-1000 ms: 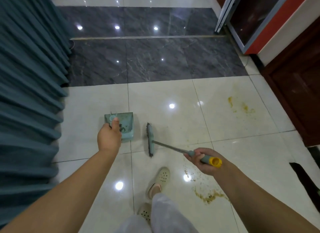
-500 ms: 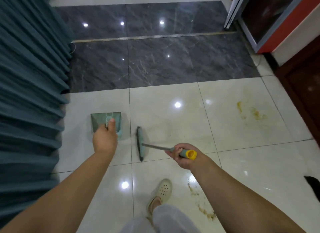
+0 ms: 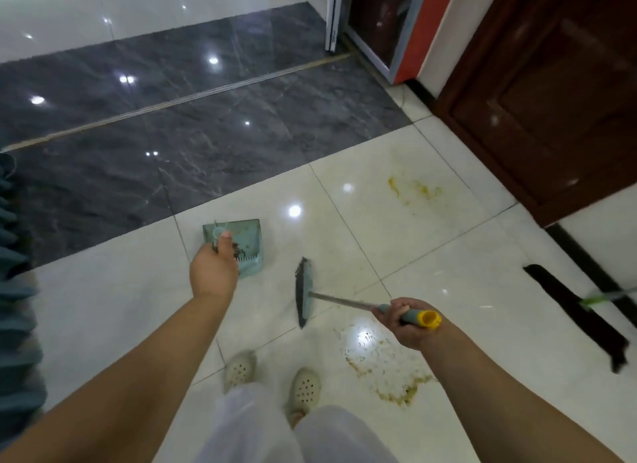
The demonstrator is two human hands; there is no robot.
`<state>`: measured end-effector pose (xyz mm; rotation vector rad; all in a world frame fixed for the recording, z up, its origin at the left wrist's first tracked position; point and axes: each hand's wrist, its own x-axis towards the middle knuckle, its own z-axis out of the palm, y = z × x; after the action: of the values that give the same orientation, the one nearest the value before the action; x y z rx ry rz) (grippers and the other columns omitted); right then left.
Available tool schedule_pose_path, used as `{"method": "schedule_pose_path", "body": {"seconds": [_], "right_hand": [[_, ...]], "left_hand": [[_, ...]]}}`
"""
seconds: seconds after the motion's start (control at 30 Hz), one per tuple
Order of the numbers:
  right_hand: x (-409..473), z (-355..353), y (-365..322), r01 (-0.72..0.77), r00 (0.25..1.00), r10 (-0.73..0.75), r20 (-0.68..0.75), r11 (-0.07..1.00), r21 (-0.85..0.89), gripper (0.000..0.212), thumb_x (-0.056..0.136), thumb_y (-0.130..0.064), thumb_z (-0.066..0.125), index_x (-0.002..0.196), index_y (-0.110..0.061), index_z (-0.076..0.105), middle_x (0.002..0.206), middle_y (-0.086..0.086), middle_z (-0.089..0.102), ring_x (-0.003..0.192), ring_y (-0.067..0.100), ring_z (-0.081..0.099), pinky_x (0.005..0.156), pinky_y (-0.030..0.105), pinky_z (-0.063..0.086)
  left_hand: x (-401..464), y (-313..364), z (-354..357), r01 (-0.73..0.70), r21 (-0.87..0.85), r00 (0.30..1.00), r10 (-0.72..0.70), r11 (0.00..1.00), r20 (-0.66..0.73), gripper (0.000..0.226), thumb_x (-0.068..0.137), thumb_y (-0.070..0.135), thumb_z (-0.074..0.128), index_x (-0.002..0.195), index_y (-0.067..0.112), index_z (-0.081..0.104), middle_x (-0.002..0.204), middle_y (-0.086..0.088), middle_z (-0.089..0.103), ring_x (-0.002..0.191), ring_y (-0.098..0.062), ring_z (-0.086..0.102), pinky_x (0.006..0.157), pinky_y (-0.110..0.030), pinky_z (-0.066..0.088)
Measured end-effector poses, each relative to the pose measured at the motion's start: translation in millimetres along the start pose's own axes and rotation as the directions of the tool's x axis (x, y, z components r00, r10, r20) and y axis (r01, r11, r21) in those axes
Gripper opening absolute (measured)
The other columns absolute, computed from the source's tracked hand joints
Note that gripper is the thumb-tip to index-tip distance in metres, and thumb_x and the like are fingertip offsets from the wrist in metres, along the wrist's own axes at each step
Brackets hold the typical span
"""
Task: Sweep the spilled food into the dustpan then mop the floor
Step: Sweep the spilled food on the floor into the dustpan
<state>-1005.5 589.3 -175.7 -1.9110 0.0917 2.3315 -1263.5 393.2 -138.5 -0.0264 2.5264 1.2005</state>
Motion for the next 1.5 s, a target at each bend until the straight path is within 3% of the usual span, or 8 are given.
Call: {"method": "schedule_pose_path", "body": {"seconds": [0.3, 0.53, 0.87, 1.07, 1.17, 1.3, 1.4, 1.5], "right_hand": [[-44.4, -81.0, -16.5, 0.145, 0.989, -0.133, -0.070, 0.966, 0.213, 0.023, 0.091, 0.003, 0.038, 0.114, 0.004, 0.042, 0.086, 0.030, 0.051, 0.020, 0.011, 0.038, 0.024, 0.013, 0.035], [-50.5, -83.5, -2.2, 0.159, 0.985, -0.146, -0.092, 0.975, 0.155, 0.028, 0.094, 0.002, 0.032, 0.121, 0.005, 0.037, 0.084, 0.022, 0.050, 0.023, 0.009, 0.041, 0.024, 0.012, 0.035], [-26.7, 55.1, 35.9, 0.127, 0.989, -0.138, 0.057, 0.978, 0.167, 0.028, 0.095, 0.001, 0.033, 0.122, 0.007, 0.038, 0.082, 0.022, 0.051, 0.025, 0.010, 0.041, 0.027, 0.012, 0.038], [18.8, 178.5, 47.0, 0.054, 0.983, -0.081, 0.162, 0.985, 0.162, 0.017, 0.095, 0.001, 0.032, 0.097, 0.008, 0.047, 0.084, 0.022, 0.051, 0.023, 0.010, 0.040, 0.027, 0.012, 0.037], [44.3, 227.3, 48.8, 0.033, 0.981, -0.063, 0.183, 0.986, 0.161, 0.015, 0.095, 0.000, 0.031, 0.095, 0.006, 0.045, 0.085, 0.022, 0.051, 0.022, 0.010, 0.041, 0.026, 0.013, 0.037], [61.0, 258.4, 38.7, 0.047, 0.981, -0.097, 0.167, 0.959, 0.280, 0.013, 0.095, 0.001, 0.032, 0.093, 0.007, 0.043, 0.087, 0.027, 0.049, 0.020, 0.011, 0.038, 0.026, 0.013, 0.036], [57.6, 253.7, 21.8, 0.081, 0.984, -0.142, 0.109, 0.894, 0.441, 0.011, 0.096, 0.001, 0.035, 0.093, 0.008, 0.043, 0.091, 0.032, 0.047, 0.023, 0.011, 0.037, 0.026, 0.013, 0.036], [48.1, 233.1, 5.9, 0.144, 0.980, -0.199, 0.028, 0.793, 0.592, 0.016, 0.097, 0.000, 0.035, 0.109, 0.007, 0.043, 0.095, 0.036, 0.046, 0.031, 0.011, 0.039, 0.026, 0.013, 0.034]], "left_hand": [[-10.6, 61.3, 64.4, -0.183, -0.003, 0.959, 0.179, 0.983, 0.219, 0.054, 0.097, 0.051, 0.033, 0.084, 0.003, 0.055, 0.088, -0.025, 0.065, 0.083, -0.040, 0.063, 0.077, -0.049, 0.054], [13.7, 82.4, 77.2, -0.237, -0.029, 0.923, 0.235, 0.971, 0.304, 0.056, 0.096, 0.053, 0.032, 0.079, 0.004, 0.051, 0.089, -0.027, 0.065, 0.083, -0.043, 0.064, 0.074, -0.050, 0.055], [94.5, 102.6, 44.4, -0.235, -0.006, 0.915, 0.223, 0.972, 0.337, 0.059, 0.095, 0.054, 0.032, 0.084, 0.001, 0.055, 0.092, -0.028, 0.065, 0.085, -0.044, 0.063, 0.075, -0.052, 0.055], [164.6, 107.8, 15.1, -0.248, 0.034, 0.923, 0.225, 0.968, 0.313, 0.058, 0.095, 0.056, 0.032, 0.081, 0.003, 0.053, 0.092, -0.030, 0.064, 0.086, -0.046, 0.063, 0.076, -0.055, 0.054], [202.7, 103.6, 3.5, -0.244, 0.051, 0.927, 0.218, 0.968, 0.304, 0.063, 0.094, 0.055, 0.036, 0.086, -0.004, 0.055, 0.090, -0.033, 0.063, 0.085, -0.049, 0.062, 0.074, -0.057, 0.054], [238.6, 102.7, -6.1, -0.249, 0.049, 0.922, 0.221, 0.967, 0.318, 0.051, 0.094, 0.054, 0.040, 0.066, 0.013, 0.044, 0.076, -0.030, 0.059, 0.081, -0.052, 0.061, 0.066, -0.053, 0.053], [254.1, 104.8, -2.4, -0.268, 0.068, 0.913, 0.230, 0.961, 0.337, 0.052, 0.095, 0.053, 0.040, 0.068, 0.009, 0.043, 0.089, -0.038, 0.060, 0.083, -0.053, 0.060, 0.067, -0.053, 0.052], [260.4, 110.8, 7.3, -0.301, 0.113, 0.899, 0.243, 0.947, 0.366, 0.053, 0.096, 0.051, 0.039, 0.073, 0.005, 0.049, 0.088, -0.033, 0.061, 0.081, -0.046, 0.062, 0.071, -0.053, 0.055]]}}
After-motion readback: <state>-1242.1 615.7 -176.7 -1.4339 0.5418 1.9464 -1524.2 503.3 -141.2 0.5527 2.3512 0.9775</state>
